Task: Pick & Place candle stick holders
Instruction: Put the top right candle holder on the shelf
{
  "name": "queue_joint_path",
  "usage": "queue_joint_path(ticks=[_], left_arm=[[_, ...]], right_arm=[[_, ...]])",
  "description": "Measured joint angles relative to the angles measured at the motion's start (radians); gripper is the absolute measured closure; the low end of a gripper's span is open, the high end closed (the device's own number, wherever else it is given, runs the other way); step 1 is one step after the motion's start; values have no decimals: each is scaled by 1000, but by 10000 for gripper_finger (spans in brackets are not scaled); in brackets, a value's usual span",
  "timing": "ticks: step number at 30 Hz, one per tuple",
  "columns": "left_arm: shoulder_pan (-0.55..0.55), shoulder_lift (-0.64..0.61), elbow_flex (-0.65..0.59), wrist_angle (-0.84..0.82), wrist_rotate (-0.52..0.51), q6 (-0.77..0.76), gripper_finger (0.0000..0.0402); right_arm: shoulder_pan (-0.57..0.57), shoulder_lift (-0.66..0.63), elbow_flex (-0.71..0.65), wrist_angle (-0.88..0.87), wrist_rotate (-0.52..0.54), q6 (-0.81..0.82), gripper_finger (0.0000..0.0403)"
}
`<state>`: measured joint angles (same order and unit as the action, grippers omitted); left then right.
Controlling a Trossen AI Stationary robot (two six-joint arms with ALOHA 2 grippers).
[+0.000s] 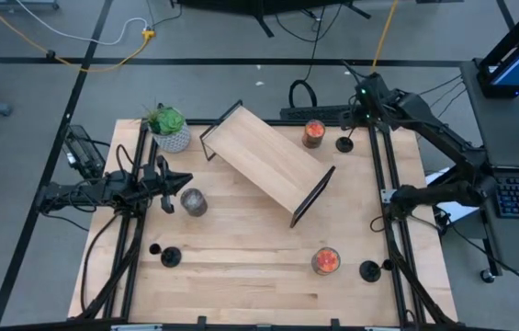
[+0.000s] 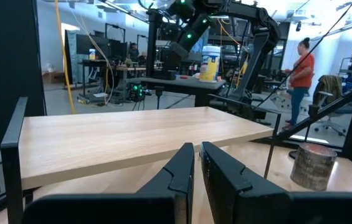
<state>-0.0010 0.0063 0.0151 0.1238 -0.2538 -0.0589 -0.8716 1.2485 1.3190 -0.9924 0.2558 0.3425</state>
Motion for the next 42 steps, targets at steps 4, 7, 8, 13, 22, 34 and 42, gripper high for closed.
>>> queue_joint_path(ticks=[4, 7, 8, 13, 22, 34, 42], left_arm=[[0, 0, 0, 0, 0, -1, 366], [0, 0, 0, 0, 0, -2, 366], [0, 0, 0, 0, 0, -4, 366], [0, 0, 0, 0, 0, -6, 366], [0, 0, 0, 1, 1, -7, 366], [0, 0, 0, 1, 1, -10, 366], [0, 0, 0, 1, 1, -9, 366]], right_arm=[[-23, 26, 0, -1, 0, 15, 275], [-40, 46, 0, -15, 0, 22, 246], [-47, 52, 0, -19, 0, 23, 237], [-91, 80, 0, -23, -45, 31, 204], [-156, 97, 0, -31, -102, 25, 199], [-202, 107, -1, -48, -130, 12, 207], [-202, 167, -1, -34, -130, 8, 208]])
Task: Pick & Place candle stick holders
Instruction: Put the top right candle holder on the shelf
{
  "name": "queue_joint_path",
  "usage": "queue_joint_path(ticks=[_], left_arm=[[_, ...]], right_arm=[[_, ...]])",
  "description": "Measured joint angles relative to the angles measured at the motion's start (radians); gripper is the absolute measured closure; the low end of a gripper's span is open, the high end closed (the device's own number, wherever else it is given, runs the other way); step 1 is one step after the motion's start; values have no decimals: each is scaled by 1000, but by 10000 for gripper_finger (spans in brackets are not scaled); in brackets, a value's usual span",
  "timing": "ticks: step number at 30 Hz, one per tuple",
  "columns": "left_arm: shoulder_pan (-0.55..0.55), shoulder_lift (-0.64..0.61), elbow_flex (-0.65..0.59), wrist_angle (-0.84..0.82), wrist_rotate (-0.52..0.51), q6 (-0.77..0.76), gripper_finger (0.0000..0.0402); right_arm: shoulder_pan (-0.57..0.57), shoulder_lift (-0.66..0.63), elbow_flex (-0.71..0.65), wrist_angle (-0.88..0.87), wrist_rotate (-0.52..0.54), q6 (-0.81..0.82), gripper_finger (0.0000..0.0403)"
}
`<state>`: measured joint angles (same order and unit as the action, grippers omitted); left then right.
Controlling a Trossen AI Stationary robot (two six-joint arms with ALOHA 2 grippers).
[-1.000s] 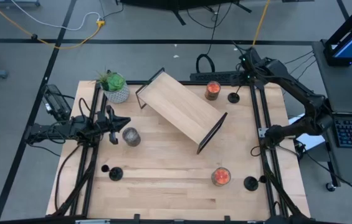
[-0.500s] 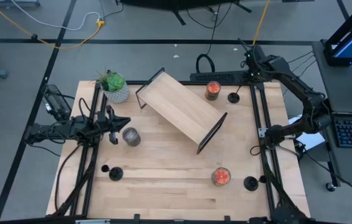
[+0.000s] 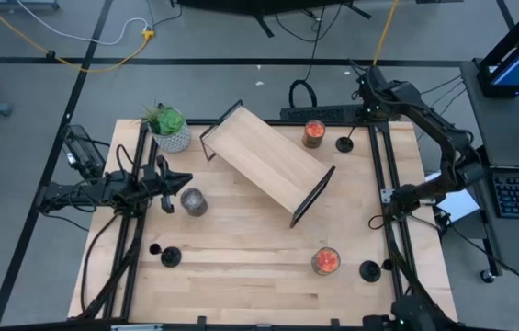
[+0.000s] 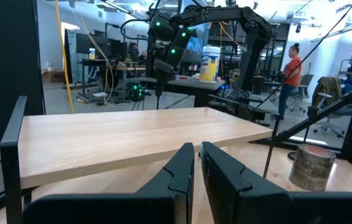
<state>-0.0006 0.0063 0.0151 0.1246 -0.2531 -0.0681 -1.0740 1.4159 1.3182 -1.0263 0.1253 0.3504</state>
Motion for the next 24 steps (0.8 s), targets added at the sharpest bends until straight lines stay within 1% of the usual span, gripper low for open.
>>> queue_joint_path(ticks=[4, 9, 13, 20, 24], left_arm=[[0, 0, 0, 0, 0, 0, 366], [0, 0, 0, 0, 0, 2, 366], [0, 0, 0, 0, 0, 2, 366], [0, 0, 0, 0, 0, 2, 366], [0, 0, 0, 1, 0, 1, 366]], right_arm=[[0, 28, 1, 5, 0, 0, 217], [0, 55, 5, 4, -1, 0, 247], [0, 59, 4, 5, -3, 0, 283], [1, 60, 3, 4, -7, -5, 362], [1, 60, 3, 1, -18, -5, 388]])
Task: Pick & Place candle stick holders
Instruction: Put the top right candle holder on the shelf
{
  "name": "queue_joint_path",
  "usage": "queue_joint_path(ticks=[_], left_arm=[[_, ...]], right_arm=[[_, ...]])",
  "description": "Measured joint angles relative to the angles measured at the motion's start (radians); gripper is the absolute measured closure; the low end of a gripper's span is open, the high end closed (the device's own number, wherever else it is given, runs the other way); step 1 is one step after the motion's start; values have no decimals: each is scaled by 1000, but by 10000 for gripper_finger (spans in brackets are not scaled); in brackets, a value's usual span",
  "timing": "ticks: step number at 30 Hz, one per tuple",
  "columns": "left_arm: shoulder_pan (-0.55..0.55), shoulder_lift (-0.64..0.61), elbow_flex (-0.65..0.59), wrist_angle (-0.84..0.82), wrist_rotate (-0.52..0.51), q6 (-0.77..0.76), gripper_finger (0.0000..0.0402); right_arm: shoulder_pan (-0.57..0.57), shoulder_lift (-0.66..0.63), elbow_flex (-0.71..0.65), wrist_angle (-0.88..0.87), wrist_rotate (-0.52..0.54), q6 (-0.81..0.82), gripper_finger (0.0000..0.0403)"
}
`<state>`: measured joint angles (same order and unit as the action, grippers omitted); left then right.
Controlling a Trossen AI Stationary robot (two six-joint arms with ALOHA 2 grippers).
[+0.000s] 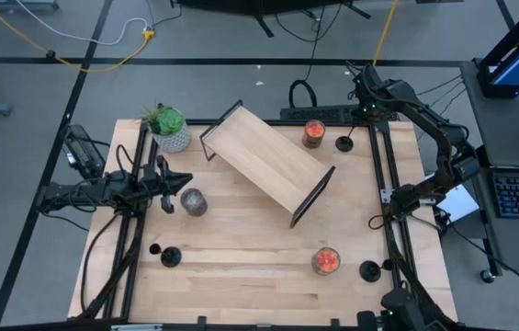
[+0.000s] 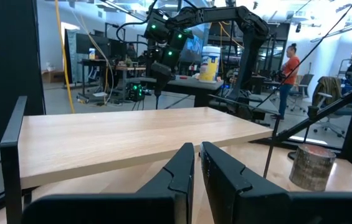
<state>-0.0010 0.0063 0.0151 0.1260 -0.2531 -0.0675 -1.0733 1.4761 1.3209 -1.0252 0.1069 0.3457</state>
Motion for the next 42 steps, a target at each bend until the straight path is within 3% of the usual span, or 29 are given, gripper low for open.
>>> queue_joint_path(ticks=[12, 24, 42], left_arm=[[0, 0, 0, 66, 0, -126, 366], [0, 0, 0, 192, 0, -236, 366], [0, 0, 0, 358, 0, -387, 366]], right_arm=[[0, -5, -2, -8, 15, -1, 389], [14, -110, -7, -95, 44, 5, 401], [149, -227, -5, -109, -112, 90, 401]])
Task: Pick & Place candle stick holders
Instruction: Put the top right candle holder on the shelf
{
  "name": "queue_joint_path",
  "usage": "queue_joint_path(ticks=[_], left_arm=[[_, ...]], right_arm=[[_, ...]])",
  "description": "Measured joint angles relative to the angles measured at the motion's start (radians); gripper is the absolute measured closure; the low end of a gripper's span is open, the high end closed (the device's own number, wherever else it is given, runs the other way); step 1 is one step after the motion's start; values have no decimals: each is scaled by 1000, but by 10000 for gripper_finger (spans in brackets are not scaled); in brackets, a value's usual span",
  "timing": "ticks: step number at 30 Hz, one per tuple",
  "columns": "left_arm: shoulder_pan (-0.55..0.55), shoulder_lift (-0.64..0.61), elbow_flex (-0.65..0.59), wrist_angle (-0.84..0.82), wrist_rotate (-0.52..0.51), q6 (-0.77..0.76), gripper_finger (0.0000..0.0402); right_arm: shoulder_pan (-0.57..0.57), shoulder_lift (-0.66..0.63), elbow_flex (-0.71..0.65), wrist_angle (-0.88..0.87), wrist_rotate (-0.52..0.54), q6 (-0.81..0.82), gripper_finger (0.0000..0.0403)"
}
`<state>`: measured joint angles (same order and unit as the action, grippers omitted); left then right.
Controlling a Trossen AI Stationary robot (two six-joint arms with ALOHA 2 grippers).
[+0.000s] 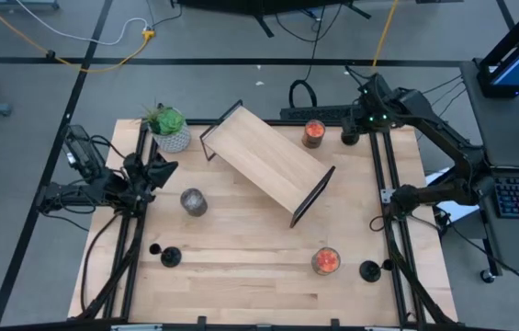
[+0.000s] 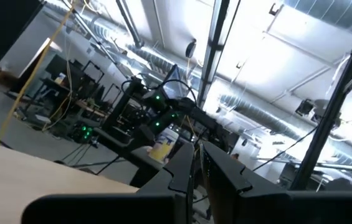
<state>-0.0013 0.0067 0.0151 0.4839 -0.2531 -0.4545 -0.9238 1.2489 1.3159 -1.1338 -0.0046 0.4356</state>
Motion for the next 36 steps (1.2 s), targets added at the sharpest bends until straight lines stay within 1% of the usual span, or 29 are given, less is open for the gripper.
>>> queue_joint_path(ticks=[4, 7, 11, 15, 18, 25, 28, 30, 32, 36], left_arm=[[0, 0, 0, 0, 0, 1, 366], [0, 1, 3, -1, 0, 30, 366], [0, 29, 24, 13, 0, 99, 366], [0, 101, 65, 47, 0, 167, 366], [0, 187, 123, 48, -2, 217, 366], [1, 459, 308, 35, -10, 335, 366], [1, 583, 394, 0, -10, 370, 366], [1, 665, 453, -18, -10, 382, 366], [4, 739, 508, -34, -10, 383, 364], [22, 873, 622, -56, -9, 430, 338]], right_arm=[[32, -26, 1, 5, -1, 29, 401], [50, -54, 1, 30, -10, 55, 402], [68, -94, 2, 82, -68, 90, 402], [75, -129, 2, 143, -133, 124, 402], [75, -149, 2, 195, -184, 144, 402], [75, -173, 2, 314, -194, 169, 402], [77, -174, 2, 370, -262, 183, 402], [92, -170, 3, 407, -303, 192, 402], [117, -165, 3, 445, -317, 203, 402], [176, -159, 3, 505, -352, 225, 402]])
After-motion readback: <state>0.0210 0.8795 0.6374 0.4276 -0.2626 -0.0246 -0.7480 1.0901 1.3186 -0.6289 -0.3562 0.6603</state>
